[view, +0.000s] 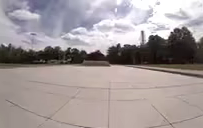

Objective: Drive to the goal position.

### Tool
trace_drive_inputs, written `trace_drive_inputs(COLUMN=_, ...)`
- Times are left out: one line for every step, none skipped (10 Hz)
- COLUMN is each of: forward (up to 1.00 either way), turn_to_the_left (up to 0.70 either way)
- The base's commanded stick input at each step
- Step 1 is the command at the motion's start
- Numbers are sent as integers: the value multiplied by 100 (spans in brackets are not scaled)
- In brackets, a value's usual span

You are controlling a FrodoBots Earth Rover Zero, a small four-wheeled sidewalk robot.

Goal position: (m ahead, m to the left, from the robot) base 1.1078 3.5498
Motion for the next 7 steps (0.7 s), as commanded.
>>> trace_drive_inputs(forward=79, turn_to_the_left=32)
trace_drive_inputs(forward=78, turn_to_the_left=31)
trace_drive_inputs(forward=78, turn_to_the_left=31)
trace_drive_inputs(forward=79, turn_to_the_left=32)
trace_drive_inputs(forward=79, turn_to_the_left=32)
trace_drive_inputs(forward=79, turn_to_the_left=32)
trace_drive_inputs(forward=79, turn_to_the_left=32)
